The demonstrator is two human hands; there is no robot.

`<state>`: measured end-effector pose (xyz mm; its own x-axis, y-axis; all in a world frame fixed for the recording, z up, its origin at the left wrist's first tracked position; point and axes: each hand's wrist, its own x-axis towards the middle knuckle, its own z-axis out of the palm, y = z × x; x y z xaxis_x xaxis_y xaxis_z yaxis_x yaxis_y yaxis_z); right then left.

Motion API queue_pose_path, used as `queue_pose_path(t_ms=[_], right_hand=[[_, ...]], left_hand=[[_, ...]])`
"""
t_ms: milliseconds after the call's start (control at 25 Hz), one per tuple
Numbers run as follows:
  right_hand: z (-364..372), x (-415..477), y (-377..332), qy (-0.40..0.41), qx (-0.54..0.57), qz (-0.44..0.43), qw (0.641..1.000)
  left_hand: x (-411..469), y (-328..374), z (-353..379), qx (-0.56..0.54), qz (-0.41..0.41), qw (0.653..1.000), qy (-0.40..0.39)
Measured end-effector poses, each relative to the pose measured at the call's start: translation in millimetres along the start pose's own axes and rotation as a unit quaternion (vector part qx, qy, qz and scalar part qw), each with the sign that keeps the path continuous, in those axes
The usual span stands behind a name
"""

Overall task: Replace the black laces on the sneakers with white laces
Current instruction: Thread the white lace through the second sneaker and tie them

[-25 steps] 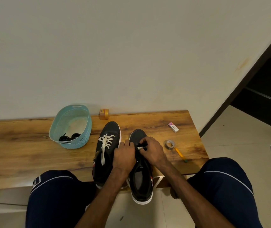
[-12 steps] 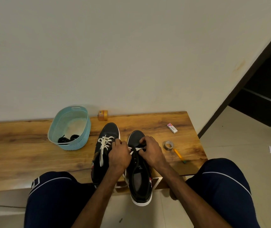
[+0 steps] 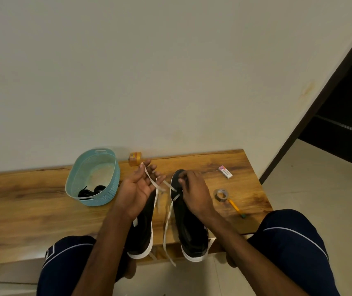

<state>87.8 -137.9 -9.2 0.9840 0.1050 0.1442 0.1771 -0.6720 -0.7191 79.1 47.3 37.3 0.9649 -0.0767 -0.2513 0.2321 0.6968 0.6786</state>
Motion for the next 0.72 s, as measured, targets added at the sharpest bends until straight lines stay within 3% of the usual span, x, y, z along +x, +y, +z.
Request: queue_pose_path(t_ms=[40,160,360,440,480,560,680,720], right_hand=[[2,-7,-11,-0.014,0.085,0.002,0.996],[14,-39,-33,-0.169,0.262,0.014,0.950],[15,-47,-24,-0.208,0.217,0.025,0.953],[8,-42,-20,-0.182,0.250,0.063,0.949],[5,-39,-18,-0.169,0.263,0.075,0.947],[-4,-32,-13,-0.147,0.262,0.089,0.949],[-24,-19,-4,-0.122,0.260,0.101,0.953],[-31,-15,-1,-0.116,0.273,0.106,0.949]], left_hand=[[1,-1,3,-0.022,0.014,1.000,-0.011],[3,-3,9,-0.076,0.032,0.996,-0.025],[1,7,-6,-0.120,0.073,0.990,0.017],[-1,9,-15,-0.051,0.069,0.994,0.071],[-2,7,-20,0.035,0.065,0.990,0.116],[-4,1,-30,0.250,0.080,0.940,0.219],[-6,-3,-44,0.497,0.141,0.798,0.311],[-7,-2,-44,0.541,0.136,0.770,0.309]])
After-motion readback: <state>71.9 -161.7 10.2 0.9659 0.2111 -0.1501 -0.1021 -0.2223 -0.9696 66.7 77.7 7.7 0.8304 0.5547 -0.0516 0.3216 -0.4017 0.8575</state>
